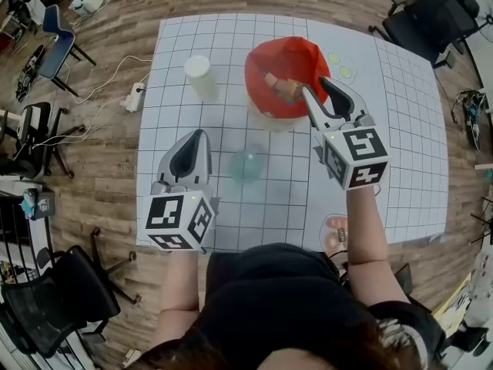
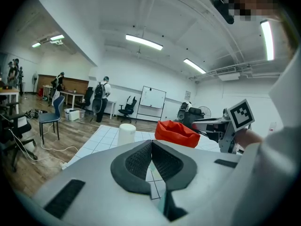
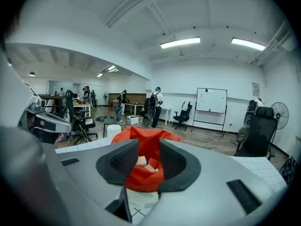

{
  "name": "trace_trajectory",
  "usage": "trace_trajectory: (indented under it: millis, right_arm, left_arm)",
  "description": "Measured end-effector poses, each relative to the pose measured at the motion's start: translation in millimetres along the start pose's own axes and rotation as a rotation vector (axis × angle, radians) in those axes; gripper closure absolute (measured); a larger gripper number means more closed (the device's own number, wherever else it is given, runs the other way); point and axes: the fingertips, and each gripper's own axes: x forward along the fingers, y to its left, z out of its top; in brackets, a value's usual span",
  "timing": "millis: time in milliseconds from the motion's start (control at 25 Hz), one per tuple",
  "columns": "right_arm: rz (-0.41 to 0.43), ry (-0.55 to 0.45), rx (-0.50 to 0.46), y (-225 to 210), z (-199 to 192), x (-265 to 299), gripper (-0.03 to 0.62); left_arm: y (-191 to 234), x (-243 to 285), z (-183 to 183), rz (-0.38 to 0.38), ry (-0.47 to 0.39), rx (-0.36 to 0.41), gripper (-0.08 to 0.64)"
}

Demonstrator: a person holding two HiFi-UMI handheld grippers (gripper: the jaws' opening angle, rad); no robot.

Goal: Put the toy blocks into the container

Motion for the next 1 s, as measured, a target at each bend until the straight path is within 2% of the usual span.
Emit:
trace_trajectory:
  millis: [320,520,760,880,1000]
  right_arm:
    - [-0.019,-0.003,0.064,-3.9,-11.9,-25.9,0.451]
    - [0.002,-0.022,0.119,0.4,-16.4,-42.1,0.477]
    - [-0.009,-0.024,0.105,-1.2,-23.9,-63.3,0.501]
    - [-0.02,-0.03,0.129,-4.5,-31.6,-72.0,0.521]
    - [-0.044,-0.042,0.188,-11.6,-40.9,-81.0,0.567]
  left_arm:
    - [-7.7,-4.6,-1.7,-0.008,0.002,0.008,0.532]
    - [-22.0,-5.1,-1.6,-0.015,-0.005,0.013,0.532]
    - [-37.8,-8.7,-2.2,-0.012,-0.006,0.03,0.533]
    - [-37.9,-13.4,-5.9,0.008,-0.006,0.028,0.533]
    - [-36.2,-18.5,-11.1,0.027,-0.003,0.023,0.534]
